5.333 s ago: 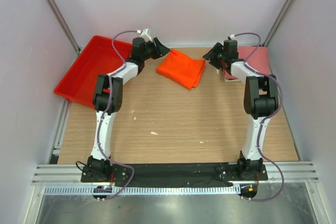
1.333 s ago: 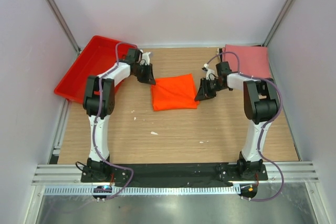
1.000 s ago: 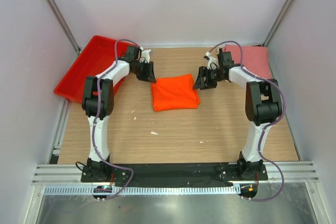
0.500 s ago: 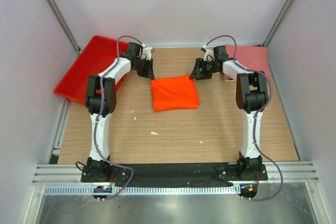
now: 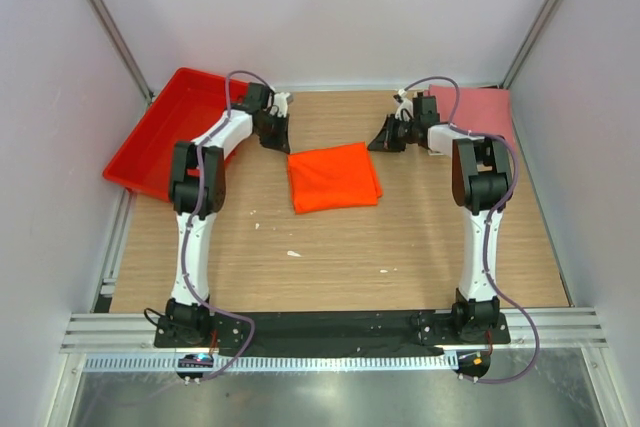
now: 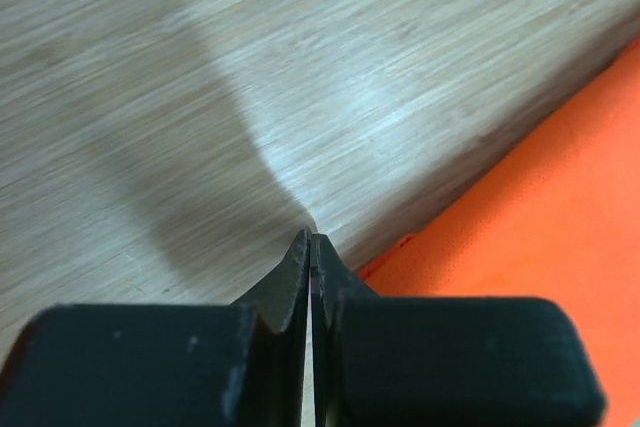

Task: Fold and stack the t-shirts
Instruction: Fold the tshirt

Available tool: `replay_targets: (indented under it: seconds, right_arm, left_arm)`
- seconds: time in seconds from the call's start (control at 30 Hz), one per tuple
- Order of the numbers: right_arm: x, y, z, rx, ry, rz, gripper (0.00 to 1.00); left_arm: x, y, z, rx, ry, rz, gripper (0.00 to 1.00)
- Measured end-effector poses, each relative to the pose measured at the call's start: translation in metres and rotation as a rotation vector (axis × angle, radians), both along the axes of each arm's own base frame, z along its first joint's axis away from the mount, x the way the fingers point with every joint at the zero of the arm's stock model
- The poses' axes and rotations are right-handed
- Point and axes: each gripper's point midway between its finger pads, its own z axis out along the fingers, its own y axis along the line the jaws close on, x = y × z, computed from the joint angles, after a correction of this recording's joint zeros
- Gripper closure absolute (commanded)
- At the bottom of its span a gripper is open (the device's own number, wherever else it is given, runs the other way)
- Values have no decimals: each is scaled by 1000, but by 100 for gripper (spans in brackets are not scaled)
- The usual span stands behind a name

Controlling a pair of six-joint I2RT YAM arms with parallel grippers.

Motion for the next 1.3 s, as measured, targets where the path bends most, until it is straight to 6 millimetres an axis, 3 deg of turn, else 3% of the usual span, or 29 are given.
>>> replay_targets:
  seconds: [0.1,0.17,0.27,0.4,0.63,0.77,0.87,1.03,1.1,1.23,1.3]
  right_arm:
    - [3,-1,1,9,-1,-19,95]
    - [4,-4,0,8,11,-35,81]
    - [5,-8,7,-4,23,-59,62]
    - [-4,-20,25,-46,35,-77,48]
    - [-44,-30,71,-101,-14,-31,29]
    - [-81,-22,59,-136,25,22,28]
    - [-104,-12,39,-164,88,67,28]
    - [-118,-4,25,-204,109,104,32]
    - [-124,-5,16,-212,122,103,43]
    - [-136,-8,5,-199,132,86,58]
    - [-141,-10,2,-192,128,72,76]
  left_arm:
    - [3,3,1,17,4,21,85]
    - [7,4,6,28,-3,32,76]
    - [16,8,18,42,-22,67,74]
    - [19,12,45,33,-51,105,73]
    - [-21,2,107,-102,-76,104,74]
    - [-32,-13,101,-156,-44,81,76]
    - [-37,-19,73,-160,29,76,76]
    - [-40,-16,22,-120,131,103,77]
    - [-40,-15,6,-103,164,113,77]
    - [-30,-14,8,-92,149,125,77]
    - [-30,-13,5,-85,151,131,77]
